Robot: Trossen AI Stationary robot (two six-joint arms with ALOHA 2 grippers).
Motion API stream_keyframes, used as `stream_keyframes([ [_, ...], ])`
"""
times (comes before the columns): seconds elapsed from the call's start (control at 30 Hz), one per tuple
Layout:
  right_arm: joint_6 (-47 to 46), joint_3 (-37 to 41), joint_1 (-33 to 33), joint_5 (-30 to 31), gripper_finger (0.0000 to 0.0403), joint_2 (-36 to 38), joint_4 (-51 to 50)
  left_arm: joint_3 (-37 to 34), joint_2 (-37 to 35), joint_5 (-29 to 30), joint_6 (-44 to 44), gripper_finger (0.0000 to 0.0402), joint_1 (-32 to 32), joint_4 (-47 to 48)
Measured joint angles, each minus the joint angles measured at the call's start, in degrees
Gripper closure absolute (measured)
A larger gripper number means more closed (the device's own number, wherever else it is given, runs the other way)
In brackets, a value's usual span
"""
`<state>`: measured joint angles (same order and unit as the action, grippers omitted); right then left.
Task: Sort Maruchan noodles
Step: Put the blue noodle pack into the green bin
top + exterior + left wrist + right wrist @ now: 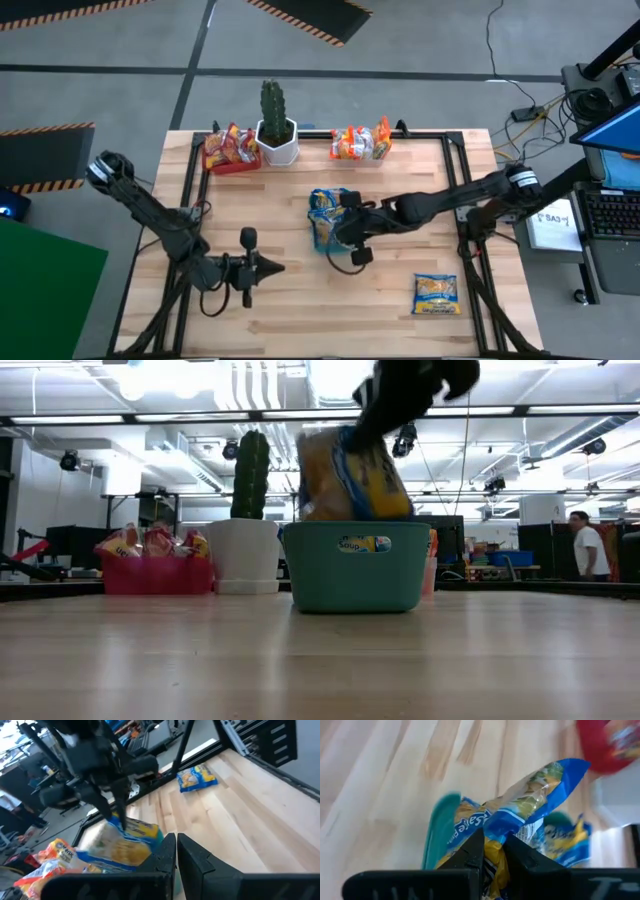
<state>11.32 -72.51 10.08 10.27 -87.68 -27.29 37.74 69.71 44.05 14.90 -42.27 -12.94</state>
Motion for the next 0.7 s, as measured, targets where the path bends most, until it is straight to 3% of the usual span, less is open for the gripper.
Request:
stream_keyframes([
  [0.2, 1.0, 1.8, -1.7, -2.8, 0.0369, -2.3, 1.3, 0.0, 0.0, 0.0, 1.4, 0.0402, 2.4, -0.1],
  [0.7, 0.3, 1.9, -2.8, -0.8, 0.0366, -7.4, 2.4, 0.0, 0.0, -1.4, 4.1, 0.0402, 7.1, -0.4],
])
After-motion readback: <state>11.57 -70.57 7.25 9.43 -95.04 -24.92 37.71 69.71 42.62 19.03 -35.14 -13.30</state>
